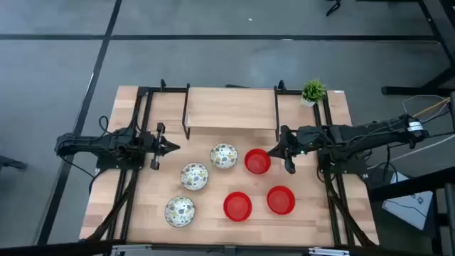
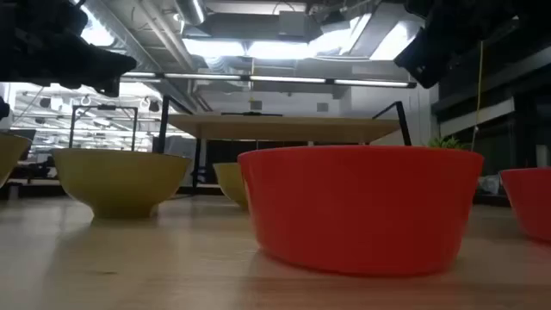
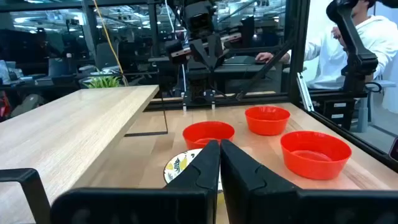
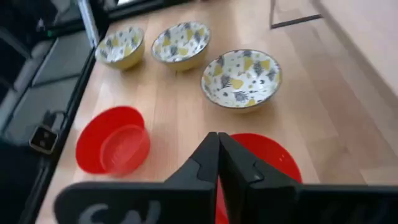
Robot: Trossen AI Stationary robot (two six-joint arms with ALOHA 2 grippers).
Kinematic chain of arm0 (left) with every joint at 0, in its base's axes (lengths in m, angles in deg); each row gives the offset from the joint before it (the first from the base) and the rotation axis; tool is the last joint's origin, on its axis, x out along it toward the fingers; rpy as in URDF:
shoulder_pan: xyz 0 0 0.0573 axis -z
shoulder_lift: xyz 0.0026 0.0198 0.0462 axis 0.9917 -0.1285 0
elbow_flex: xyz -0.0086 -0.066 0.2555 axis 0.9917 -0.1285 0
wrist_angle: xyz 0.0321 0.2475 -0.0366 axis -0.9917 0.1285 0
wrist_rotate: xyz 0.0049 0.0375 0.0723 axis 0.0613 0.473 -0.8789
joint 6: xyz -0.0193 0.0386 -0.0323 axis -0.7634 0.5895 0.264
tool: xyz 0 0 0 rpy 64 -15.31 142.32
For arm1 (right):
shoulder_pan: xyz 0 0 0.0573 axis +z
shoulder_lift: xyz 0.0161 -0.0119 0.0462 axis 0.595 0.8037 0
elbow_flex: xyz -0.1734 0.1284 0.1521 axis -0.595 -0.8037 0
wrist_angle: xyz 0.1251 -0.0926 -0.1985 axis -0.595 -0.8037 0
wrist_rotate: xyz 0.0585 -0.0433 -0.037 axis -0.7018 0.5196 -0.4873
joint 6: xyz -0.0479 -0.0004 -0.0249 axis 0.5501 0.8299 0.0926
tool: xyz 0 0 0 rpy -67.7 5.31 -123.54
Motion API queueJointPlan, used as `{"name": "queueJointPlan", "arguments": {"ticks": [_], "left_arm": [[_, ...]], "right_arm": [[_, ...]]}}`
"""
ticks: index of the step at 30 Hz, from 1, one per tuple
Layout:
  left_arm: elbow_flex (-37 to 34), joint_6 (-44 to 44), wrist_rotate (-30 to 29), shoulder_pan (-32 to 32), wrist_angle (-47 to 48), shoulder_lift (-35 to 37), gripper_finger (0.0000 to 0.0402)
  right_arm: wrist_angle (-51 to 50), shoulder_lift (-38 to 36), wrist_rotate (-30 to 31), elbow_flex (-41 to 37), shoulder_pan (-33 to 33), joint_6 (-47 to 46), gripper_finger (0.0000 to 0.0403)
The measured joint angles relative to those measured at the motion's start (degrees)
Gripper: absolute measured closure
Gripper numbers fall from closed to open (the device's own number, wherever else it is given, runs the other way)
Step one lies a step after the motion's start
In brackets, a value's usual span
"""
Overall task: Pick & Place Mini bowls
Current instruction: Put the top red bowl on the shelf
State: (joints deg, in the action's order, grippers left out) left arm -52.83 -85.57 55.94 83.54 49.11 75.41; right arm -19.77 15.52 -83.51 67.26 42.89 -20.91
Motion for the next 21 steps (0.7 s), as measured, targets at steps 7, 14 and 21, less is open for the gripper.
{"name": "queueJointPlan", "arguments": {"ticks": [7, 14, 21], "left_arm": [[0.0, 0.0, 0.0, 0.0, 0.0, 0.0, 0.039], [0.0, 0.0, 0.0, 0.0, 0.0, 0.0, 0.0391], [0.0, 0.0, 0.0, 0.0, 0.0, 0.0, 0.0393]], "right_arm": [[-4.7, 6.7, 0.0, 5.7, 2.4, 4.2, 0.0385], [-11.7, 11.8, 0.2, 11.5, 4.0, 8.4, 0.0313], [-12.2, 15.6, 0.1, 12.5, 5.9, 8.6, 0.024]]}}
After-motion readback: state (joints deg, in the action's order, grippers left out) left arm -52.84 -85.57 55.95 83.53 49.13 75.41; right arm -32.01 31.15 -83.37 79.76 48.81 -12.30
